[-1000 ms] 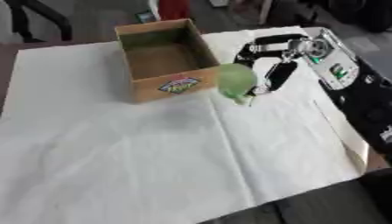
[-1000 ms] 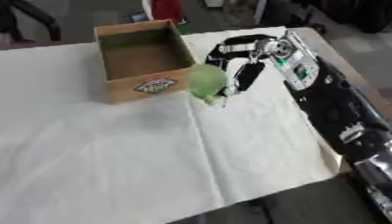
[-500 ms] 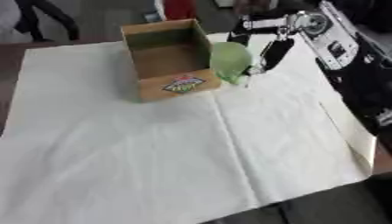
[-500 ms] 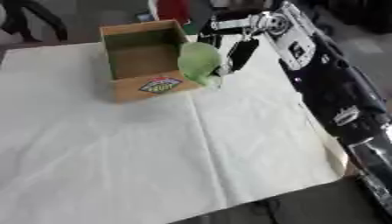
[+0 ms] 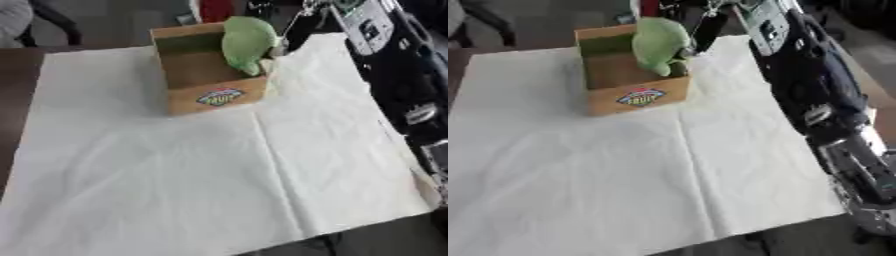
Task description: Pick up objects on the table and place them in the box.
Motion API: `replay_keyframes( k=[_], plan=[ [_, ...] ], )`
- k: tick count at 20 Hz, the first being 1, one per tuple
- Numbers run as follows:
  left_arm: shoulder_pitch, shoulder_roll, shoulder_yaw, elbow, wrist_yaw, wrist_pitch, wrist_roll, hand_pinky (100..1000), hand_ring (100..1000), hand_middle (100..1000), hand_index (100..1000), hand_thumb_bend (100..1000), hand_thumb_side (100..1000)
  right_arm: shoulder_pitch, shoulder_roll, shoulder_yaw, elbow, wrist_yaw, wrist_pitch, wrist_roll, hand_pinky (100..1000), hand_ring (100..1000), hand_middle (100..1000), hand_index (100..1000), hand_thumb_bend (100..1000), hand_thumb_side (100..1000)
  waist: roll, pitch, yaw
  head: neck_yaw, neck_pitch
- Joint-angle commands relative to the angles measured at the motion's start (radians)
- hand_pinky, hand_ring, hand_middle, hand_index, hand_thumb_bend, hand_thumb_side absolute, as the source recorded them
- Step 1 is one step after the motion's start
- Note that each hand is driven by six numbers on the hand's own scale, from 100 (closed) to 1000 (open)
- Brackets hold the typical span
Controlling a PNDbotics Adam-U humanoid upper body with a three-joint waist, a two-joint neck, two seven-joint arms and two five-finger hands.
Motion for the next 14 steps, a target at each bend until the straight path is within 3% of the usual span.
replay_keyframes(
  k=[1,7,14],
  plan=[
    [-0.015,0.006,-0.002,-0.02,0.002,-0.001,-0.004,746,679,608,634,191,441,-0.043,0.036,-0.038,0.061,0.073,0.005,-0.082,692,620,399,480,364,100,0.006,-0.009,0.005,-0.005,0.003],
    [-0.021,0.001,-0.005,-0.024,0.006,-0.001,-0.007,746,679,608,634,192,440,-0.09,0.133,-0.086,0.203,0.226,0.025,-0.282,688,619,405,487,366,100,0.015,-0.001,0.026,-0.017,-0.017],
    [-0.027,-0.006,-0.008,-0.025,0.01,0.001,-0.01,747,679,608,634,194,440,-0.129,0.226,-0.148,0.279,0.422,0.082,-0.479,686,623,423,506,370,100,0.024,0.01,0.048,-0.027,-0.027]
  ],
)
